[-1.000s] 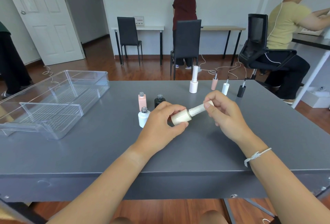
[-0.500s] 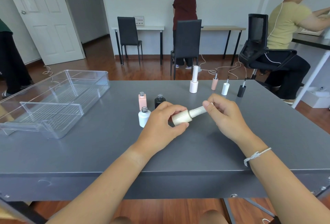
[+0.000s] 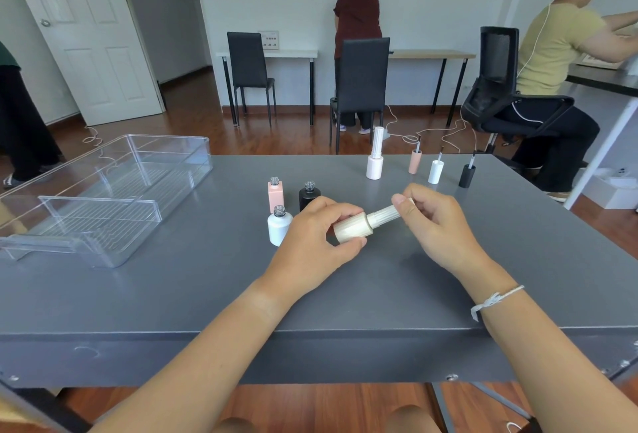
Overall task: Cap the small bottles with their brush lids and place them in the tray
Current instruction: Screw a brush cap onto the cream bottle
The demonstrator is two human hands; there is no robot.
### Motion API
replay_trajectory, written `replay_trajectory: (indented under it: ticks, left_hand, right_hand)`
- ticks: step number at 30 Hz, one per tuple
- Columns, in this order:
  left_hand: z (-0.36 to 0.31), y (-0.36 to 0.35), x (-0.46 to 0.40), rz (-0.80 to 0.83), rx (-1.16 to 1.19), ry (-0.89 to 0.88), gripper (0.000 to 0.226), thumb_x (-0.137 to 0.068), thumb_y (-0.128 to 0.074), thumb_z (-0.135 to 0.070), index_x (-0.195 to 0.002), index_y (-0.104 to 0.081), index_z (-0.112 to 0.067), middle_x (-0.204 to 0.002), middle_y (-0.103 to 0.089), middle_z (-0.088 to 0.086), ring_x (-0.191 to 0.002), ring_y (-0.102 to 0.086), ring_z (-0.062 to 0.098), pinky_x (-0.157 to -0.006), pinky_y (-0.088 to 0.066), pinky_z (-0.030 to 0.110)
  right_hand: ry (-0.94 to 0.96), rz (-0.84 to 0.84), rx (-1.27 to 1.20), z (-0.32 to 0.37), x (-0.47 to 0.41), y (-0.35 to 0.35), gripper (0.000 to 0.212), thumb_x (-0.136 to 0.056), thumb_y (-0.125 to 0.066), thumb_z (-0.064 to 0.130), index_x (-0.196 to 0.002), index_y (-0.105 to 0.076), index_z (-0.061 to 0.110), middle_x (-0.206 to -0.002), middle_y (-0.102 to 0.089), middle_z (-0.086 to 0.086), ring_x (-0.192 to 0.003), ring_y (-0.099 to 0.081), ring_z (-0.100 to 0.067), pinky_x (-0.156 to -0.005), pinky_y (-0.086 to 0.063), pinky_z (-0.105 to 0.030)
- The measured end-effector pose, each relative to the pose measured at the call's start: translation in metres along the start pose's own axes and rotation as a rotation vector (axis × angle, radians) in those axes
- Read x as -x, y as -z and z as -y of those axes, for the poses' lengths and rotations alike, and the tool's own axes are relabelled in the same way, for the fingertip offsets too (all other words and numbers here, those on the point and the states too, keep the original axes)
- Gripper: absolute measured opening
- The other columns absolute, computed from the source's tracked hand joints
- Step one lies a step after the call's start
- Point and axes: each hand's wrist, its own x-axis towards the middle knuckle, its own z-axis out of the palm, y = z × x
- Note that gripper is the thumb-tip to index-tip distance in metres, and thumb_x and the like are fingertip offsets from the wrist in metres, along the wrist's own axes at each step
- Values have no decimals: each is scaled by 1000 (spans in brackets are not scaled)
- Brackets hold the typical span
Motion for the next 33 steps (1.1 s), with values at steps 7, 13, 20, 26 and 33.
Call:
replay_trajectory:
  ticks: [7, 13, 20, 26, 33]
  left_hand:
    - [0, 1, 0, -6, 12, 7, 30, -74, -72, -19, -102, -66, -29, -89, -51, -13, -81, -51, 1, -84, -47, 25]
    - [-1, 0, 0, 21, 33, 11, 30, -76, -70, -21, -104, -65, -29, -94, -55, -4, -87, -56, 13, -89, -49, 37]
    - [-1, -2, -1, 44, -21, 36, 34, -78, -69, -26, -111, -62, -31, -96, -55, -5, -89, -55, 12, -87, -48, 31]
    - [5, -6, -2, 144, -300, 88, 51, -86, -56, -34, -134, -44, -21, -122, -53, -3, -112, -48, 13, -90, -37, 19]
    - [10, -9, -3, 187, -403, 73, 42, -88, -51, -37, -127, -54, -21, -138, -46, -7, -130, -32, 9, -102, -24, 16]
  right_hand:
    - [14, 19, -33, 4, 1, 1, 22, -92, -50, 23, -73, -49, 11, -59, -40, -5, -54, -33, -14, -50, -30, -23]
    - [32, -36, -27, 4, 0, 0, 28, -94, -48, 17, -69, -45, 7, -46, -34, 11, -45, -28, -7, -44, -26, -16]
    - [9, -23, -30, 7, -5, -2, 26, -95, -47, 22, -76, -47, 4, -54, -34, 5, -48, -29, -10, -47, -30, -22]
    - [45, -2, 82, 25, -47, 14, 22, -94, -49, 21, -79, -47, 4, -59, -41, -1, -48, -34, -6, -49, -34, -21]
    - [3, 98, 303, 36, -118, 21, 21, -92, -51, 27, -96, -57, 7, -78, -54, -3, -52, -45, -8, -40, -40, -11]
